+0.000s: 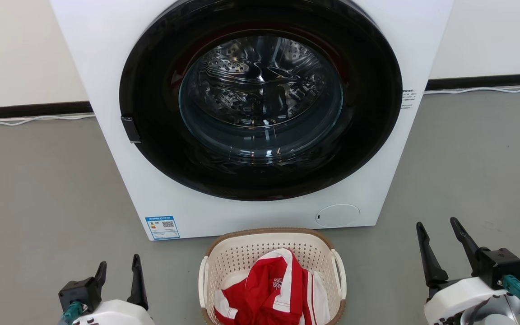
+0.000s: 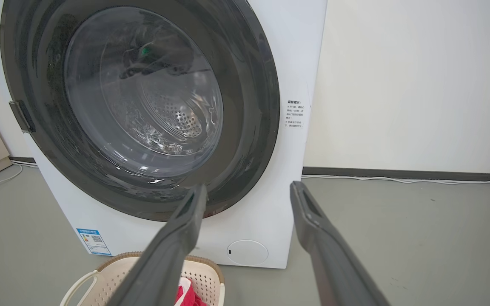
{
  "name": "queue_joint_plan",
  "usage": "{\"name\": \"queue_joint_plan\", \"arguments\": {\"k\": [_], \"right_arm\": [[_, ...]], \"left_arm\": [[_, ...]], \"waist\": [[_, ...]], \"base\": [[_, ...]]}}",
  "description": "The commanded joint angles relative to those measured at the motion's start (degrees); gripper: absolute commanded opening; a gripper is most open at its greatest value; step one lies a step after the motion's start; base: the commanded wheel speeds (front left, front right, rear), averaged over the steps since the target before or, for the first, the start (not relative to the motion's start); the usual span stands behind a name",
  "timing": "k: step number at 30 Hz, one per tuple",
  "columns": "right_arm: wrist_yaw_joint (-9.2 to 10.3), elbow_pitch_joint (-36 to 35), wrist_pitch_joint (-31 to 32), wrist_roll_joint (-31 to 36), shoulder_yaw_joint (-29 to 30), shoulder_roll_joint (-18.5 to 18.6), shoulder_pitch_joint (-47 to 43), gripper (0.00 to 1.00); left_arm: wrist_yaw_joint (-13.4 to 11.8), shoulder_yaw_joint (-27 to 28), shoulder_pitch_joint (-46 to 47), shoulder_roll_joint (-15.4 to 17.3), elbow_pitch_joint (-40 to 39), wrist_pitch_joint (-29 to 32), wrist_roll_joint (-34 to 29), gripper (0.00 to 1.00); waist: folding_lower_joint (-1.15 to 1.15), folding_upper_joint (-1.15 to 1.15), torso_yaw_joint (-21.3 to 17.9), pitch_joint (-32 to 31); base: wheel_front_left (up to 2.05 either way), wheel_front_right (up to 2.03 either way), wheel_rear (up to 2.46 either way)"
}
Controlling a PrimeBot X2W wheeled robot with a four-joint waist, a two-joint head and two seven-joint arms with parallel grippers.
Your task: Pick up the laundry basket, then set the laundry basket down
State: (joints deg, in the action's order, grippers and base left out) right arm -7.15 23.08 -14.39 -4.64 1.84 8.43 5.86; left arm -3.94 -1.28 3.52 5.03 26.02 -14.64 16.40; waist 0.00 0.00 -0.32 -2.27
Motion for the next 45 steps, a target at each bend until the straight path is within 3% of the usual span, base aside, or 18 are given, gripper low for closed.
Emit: {"name": "queue_joint_plan", "arguments": {"k": [1,2,3,12,17,45], "right_arm": [[-0.34,-1.56,-0.61,0.46,-0.93,0.43,0.59,1.00],[-0.34,-1.55,-0.61,0.47,-0.90,0.39,0.59,1.00],[0.00,-0.02,0.00,0.00,0.07,-0.13,0.00,0.00],[0.04,1.15,1.69,-4.58,0.69,-0.85,-0.11,0.00],[0.03,0.55,2.34,-8.18,0.65,-1.05,-0.28,0.00],[-0.06,-2.01,6.73,-27.86,1.44,-2.16,-0.28,0.00]], "left_arm": [[0.64,2.27,0.86,0.29,-1.75,-0.36,-0.60,1.00],[0.67,2.66,0.79,0.16,-1.91,-0.36,-0.43,1.00],[0.37,1.15,-0.05,-0.45,-0.43,0.01,0.02,0.00],[0.96,1.86,-0.19,-0.93,0.54,1.56,4.19,0.00],[1.41,1.95,-0.21,-0.98,-0.12,2.25,7.28,0.00],[3.89,3.24,0.39,-1.27,-3.19,6.77,24.27,0.00]], "waist": [[0.00,0.00,0.00,-0.01],[0.00,0.00,-0.02,-0.02],[0.00,0.00,-0.03,-0.03],[0.13,0.00,-0.01,-0.04],[0.01,0.00,0.00,0.17],[0.00,0.00,0.08,0.75]], "base": [[0.00,0.00,0.00],[0.00,0.00,0.00],[0.00,0.00,0.00],[0.00,0.00,0.00],[0.00,0.00,0.00],[0.00,0.00,0.00]]}}
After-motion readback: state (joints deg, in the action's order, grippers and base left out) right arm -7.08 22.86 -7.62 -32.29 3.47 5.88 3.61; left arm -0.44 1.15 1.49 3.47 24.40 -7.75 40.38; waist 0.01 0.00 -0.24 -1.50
